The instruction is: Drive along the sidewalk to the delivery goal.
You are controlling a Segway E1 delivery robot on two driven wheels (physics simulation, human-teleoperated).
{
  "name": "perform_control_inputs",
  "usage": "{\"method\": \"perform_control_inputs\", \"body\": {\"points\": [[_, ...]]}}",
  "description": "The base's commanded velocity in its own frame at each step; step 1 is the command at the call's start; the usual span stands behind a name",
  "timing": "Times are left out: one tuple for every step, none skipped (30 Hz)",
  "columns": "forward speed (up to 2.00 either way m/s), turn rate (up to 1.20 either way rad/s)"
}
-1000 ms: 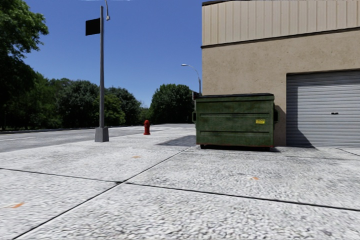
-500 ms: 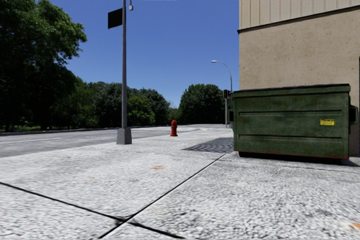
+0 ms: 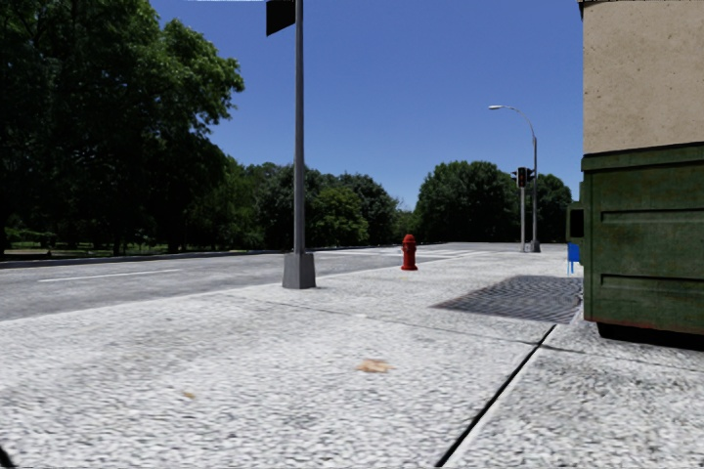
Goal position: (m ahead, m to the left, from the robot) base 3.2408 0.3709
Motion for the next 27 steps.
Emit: {"method": "perform_control_inputs", "body": {"points": [[1.88, 0.35], [1.86, 0.35], [1.85, 0.34], [1.76, 0.34], [1.64, 0.34], [1.57, 0.34], [1.55, 0.34], [1.55, 0.34], [1.54, 0.34], [1.54, 0.33], [1.54, 0.33], [1.54, 0.33], [1.54, 0.31], [1.54, 0.31], [1.54, 0.30], [1.53, 0.29], [1.53, 0.29], [1.53, 0.29], [1.53, 0.29], [1.53, 0.29], [1.53, 0.29], [1.53, 0.29], [1.53, 0.29], [1.52, 0.29], [1.52, 0.28], [1.52, 0.17], [1.52, 0.06]]}}
